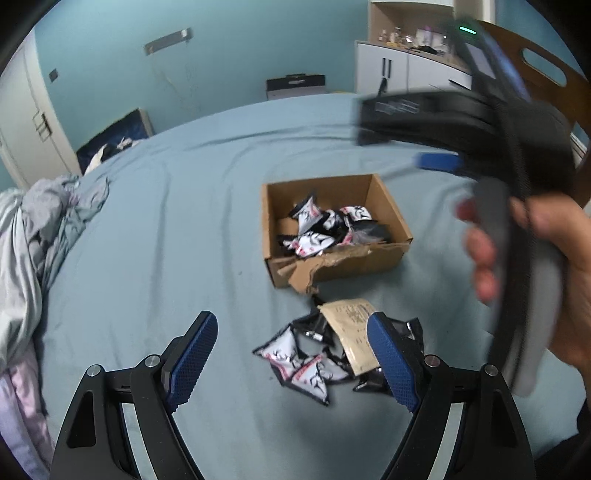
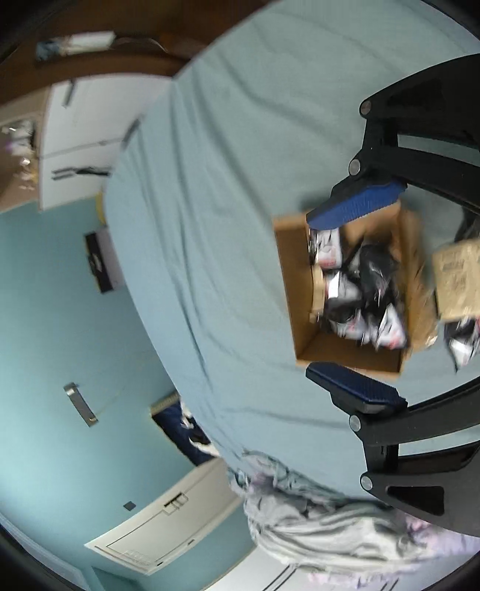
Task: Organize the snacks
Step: 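Release the white packet into the box with the right gripper, then grasp a white deer-print packet from the pile with the left gripper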
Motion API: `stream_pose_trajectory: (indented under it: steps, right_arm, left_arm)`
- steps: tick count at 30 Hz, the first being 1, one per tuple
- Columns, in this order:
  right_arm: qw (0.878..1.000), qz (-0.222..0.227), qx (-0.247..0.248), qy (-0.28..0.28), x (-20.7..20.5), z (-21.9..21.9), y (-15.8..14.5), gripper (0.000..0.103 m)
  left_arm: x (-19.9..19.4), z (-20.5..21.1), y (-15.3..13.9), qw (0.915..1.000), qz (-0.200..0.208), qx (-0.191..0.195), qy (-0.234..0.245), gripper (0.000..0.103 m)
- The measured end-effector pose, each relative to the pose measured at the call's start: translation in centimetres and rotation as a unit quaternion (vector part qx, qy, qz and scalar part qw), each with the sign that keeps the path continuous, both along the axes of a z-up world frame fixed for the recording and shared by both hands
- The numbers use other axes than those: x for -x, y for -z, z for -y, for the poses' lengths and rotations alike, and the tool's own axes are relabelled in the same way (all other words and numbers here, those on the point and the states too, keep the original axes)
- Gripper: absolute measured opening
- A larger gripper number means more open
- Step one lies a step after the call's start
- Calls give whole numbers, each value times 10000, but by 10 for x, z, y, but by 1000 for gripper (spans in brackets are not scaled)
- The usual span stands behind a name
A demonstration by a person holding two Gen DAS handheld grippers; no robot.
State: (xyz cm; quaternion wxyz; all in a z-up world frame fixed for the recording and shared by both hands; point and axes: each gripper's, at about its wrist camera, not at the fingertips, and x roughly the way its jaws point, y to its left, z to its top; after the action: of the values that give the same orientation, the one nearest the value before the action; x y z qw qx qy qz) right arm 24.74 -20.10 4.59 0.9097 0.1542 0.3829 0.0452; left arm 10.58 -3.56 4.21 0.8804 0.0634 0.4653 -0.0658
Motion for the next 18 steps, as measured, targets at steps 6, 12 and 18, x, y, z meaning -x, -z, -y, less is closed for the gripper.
stream_pose_trajectory:
  steps: [6,12,18]
  right_arm:
    - [9974,-707,-94,-137,55,28,13,76]
    - [9906,-1234,-583,38,123,64,18,76]
    - [9950,-880,-74,463,168,85,41,76]
  left_arm:
    - [14,-12,9,9995,-137,130,-243,84]
    - [29,-11,22,9996,-129,-114,-209,84]
    - [27,-15,44,9990,-387,-166,-154,84]
